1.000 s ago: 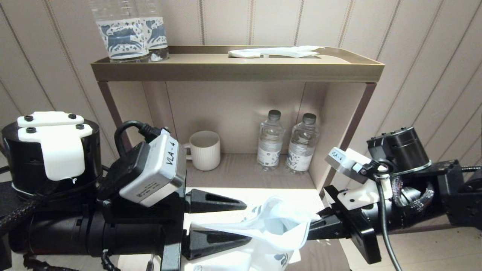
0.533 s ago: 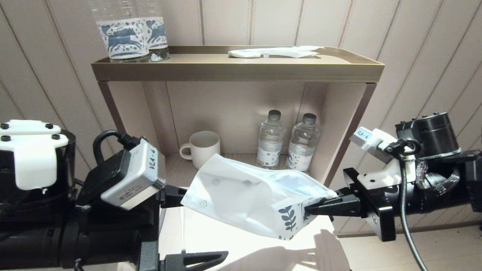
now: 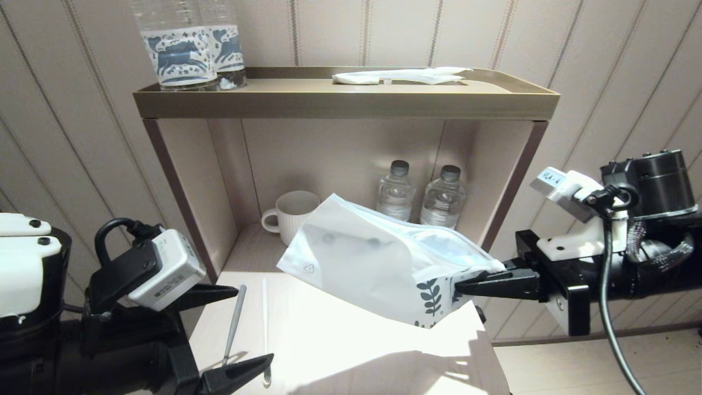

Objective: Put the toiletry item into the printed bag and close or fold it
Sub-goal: Pick up a toothbrush

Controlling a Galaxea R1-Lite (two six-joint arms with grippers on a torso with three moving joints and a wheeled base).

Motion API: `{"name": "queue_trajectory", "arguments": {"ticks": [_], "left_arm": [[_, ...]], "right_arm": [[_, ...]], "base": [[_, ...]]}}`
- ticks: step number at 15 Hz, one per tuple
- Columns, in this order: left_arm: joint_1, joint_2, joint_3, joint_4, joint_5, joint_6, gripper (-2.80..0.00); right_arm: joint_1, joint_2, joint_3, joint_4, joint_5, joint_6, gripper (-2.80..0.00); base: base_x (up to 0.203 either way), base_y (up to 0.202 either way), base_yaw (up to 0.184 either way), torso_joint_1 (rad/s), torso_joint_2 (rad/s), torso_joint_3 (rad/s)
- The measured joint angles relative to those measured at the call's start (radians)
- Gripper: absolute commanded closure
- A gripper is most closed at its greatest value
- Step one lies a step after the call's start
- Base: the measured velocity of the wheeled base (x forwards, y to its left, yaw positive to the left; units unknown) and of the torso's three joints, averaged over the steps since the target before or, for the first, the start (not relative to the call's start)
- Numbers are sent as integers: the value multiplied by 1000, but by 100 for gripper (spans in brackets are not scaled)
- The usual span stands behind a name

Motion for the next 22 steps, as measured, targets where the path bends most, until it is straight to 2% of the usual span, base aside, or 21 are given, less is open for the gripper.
{"name": "queue_trajectory", "arguments": {"ticks": [3, 5, 6, 8, 10, 14, 22], "left_arm": [[1, 56, -6, 52, 203, -117, -280], [7, 114, -35, 131, 300, -233, -280], [11, 142, -53, 193, 322, -293, -280], [24, 193, -74, 280, 335, -387, -280], [55, 240, -87, 288, 358, -422, -280], [73, 343, -110, 286, 375, -510, -280], [76, 446, -191, 285, 357, -520, -280]], "right_arm": [[-8, -11, -3, 0, 0, 17, 0], [-8, -16, -5, -1, 0, 20, 0], [-8, -19, -6, -1, 0, 20, 0], [-8, -24, -6, 0, 0, 20, 0], [-8, -26, -6, 0, 0, 20, 0], [-8, -27, -6, 0, 1, 20, 0], [-3, -26, -1, -1, 1, 20, 0]], "base": [[0, 0, 0, 0, 0, 0], [0, 0, 0, 0, 0, 0], [0, 0, 0, 0, 0, 0], [0, 0, 0, 0, 0, 0], [0, 0, 0, 0, 0, 0], [0, 0, 0, 0, 0, 0], [0, 0, 0, 0, 0, 0]]}}
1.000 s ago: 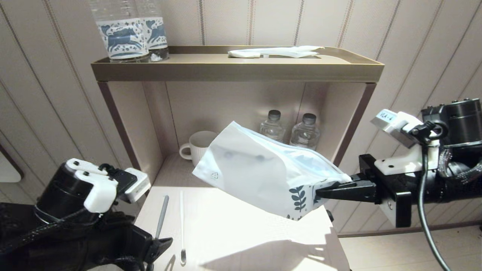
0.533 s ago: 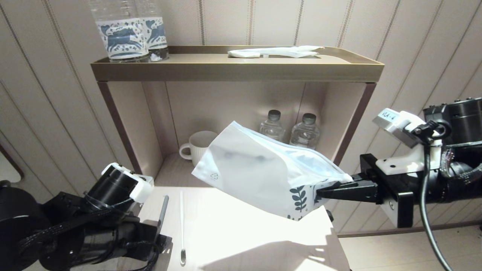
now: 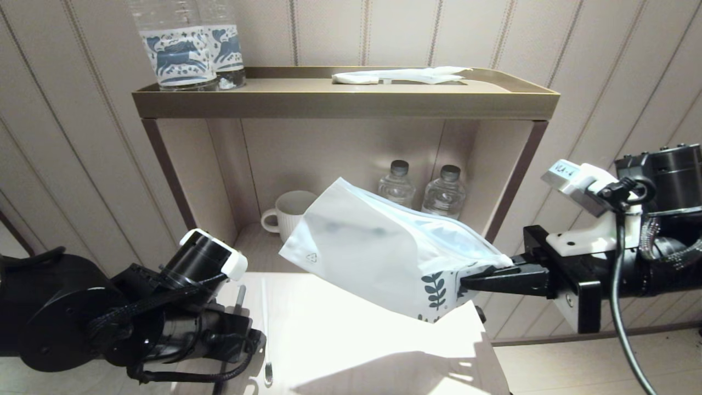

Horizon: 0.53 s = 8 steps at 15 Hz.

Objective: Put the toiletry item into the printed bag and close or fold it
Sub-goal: Pick up a toothbrush

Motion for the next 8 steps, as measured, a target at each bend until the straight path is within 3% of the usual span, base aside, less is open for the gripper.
{"name": "queue_trajectory", "arguments": {"ticks": [4, 5, 8], "left_arm": [[9, 10, 6, -41, -7, -1, -280], [17, 14, 8, -45, -18, -2, 0], [32, 21, 13, -49, -25, -3, 0]], "right_arm": [[-1, 0, 0, 0, 0, 1, 0], [-1, 0, 0, 0, 0, 1, 0], [-4, 0, 0, -1, 0, 0, 0]], "base": [[0, 0, 0, 0, 0, 0], [0, 0, 0, 0, 0, 0], [0, 0, 0, 0, 0, 0]]}}
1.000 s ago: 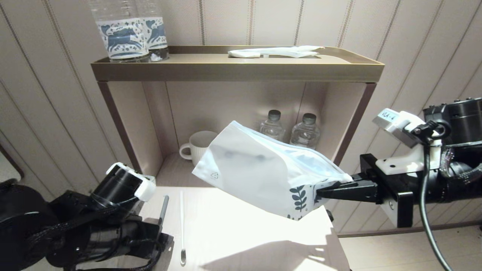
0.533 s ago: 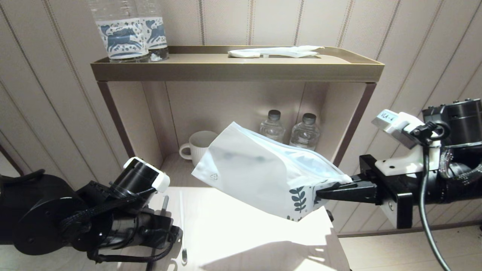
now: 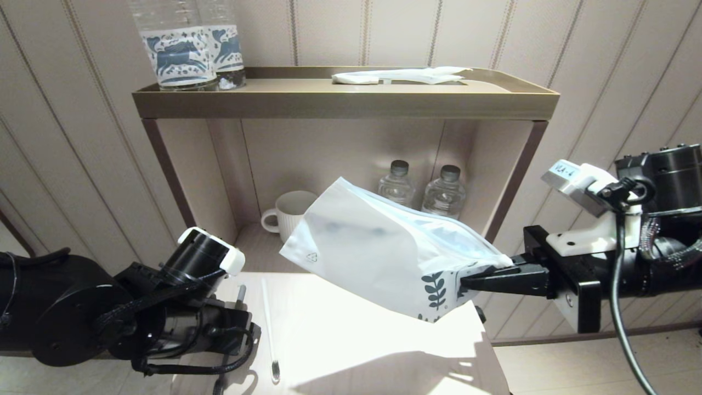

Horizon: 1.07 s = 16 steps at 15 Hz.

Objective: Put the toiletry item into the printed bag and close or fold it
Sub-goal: Pick up a toothbrush

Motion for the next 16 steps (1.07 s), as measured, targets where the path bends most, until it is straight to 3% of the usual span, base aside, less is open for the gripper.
{"name": "queue_trajectory", "arguments": {"ticks": [10, 14, 16], "left_arm": [[2, -20, -1, 2, -24, 1, 0], [-9, -63, -14, -108, -33, 21, 0], [-11, -99, -52, -124, -33, 43, 0]], "right_arm": [[0, -1, -1, -2, -1, 0, 0], [-4, -1, 5, -4, -13, -4, 0], [-22, 4, 13, -8, -61, -22, 0]], "base": [[0, 0, 0, 0, 0, 0], [0, 0, 0, 0, 0, 0], [0, 0, 0, 0, 0, 0]]}}
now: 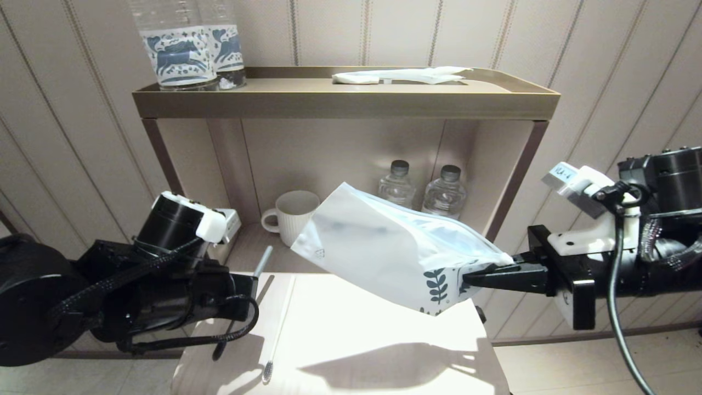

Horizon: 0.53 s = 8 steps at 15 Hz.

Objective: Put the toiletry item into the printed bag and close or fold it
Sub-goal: Pick up a toothbrush, then place the toothbrush in the storage bag

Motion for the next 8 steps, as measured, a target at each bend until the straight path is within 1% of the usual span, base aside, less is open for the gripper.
{"name": "queue_trajectory", "arguments": {"ticks": [2, 4, 5, 6, 7, 8], "left_arm": [[-1, -48, -63, 2, 0, 33, 0], [-1, -99, -160, 11, -1, 78, 0], [-3, -118, -212, 15, -10, 100, 0], [-10, -135, -268, 17, -41, 120, 0], [-21, -151, -321, 19, -105, 132, 0], [-33, -163, -373, 23, -187, 134, 0]], "right_arm": [[13, 11, 14, -2, -112, -55, 0], [58, 21, 35, -3, -240, -87, 0], [69, 25, 40, -5, -263, -89, 0], [77, 27, 44, -5, -268, -89, 0], [85, 30, 47, -5, -270, -89, 0], [99, 34, 52, -5, -270, -89, 0]], "base": [[0, 0, 0, 0, 0, 0], [0, 0, 0, 0, 0, 0], [0, 0, 0, 0, 0, 0], [0, 0, 0, 0, 0, 0], [0, 0, 0, 0, 0, 0], [0, 0, 0, 0, 0, 0]]}}
